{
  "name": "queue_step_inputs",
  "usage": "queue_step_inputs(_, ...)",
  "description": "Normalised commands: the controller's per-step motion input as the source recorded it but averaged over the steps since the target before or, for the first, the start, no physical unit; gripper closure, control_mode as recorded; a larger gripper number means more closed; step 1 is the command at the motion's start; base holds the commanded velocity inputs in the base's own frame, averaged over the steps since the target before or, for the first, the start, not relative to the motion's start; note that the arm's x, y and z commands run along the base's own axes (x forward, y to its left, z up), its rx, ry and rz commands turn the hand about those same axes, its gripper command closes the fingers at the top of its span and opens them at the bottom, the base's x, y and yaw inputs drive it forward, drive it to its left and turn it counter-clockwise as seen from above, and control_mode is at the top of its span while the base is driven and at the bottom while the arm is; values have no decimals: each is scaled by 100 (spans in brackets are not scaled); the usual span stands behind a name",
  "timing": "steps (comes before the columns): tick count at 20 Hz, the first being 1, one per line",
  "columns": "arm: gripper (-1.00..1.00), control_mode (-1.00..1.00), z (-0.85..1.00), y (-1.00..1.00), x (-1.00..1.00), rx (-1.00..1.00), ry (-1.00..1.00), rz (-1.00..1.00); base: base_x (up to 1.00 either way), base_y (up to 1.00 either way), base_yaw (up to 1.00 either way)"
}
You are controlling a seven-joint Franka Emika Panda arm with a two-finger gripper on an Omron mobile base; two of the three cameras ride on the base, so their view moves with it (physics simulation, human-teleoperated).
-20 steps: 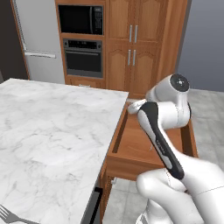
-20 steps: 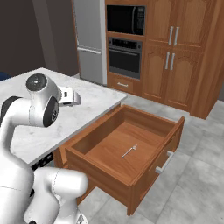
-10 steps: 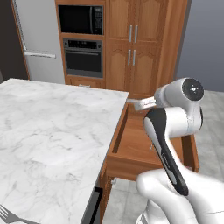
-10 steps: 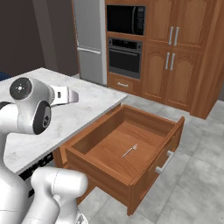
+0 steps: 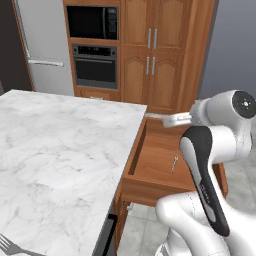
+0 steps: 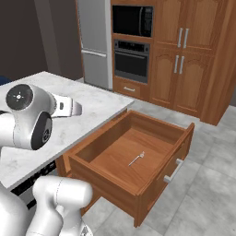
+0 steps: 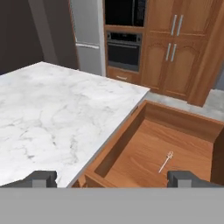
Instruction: Organize the utensils by type. Pick up the wooden spoons from the counter and place them in the open cabinet. Then pick up the metallic utensils from the counter and place them in the open drawer.
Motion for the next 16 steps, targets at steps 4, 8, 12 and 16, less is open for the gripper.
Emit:
queue_step_inputs(4,-100,-100,0,-1,-62,0,1,0,0,0,0)
queue_step_inputs(8,-100,-100,0,0,-41,0,1,0,0,0,0)
queue_step_inputs(12,-100,-100,0,0,-11,0,3,0,0,0,0)
queue_step_inputs(16,-100,100,-2,0,0,0,5,0,0,0,0)
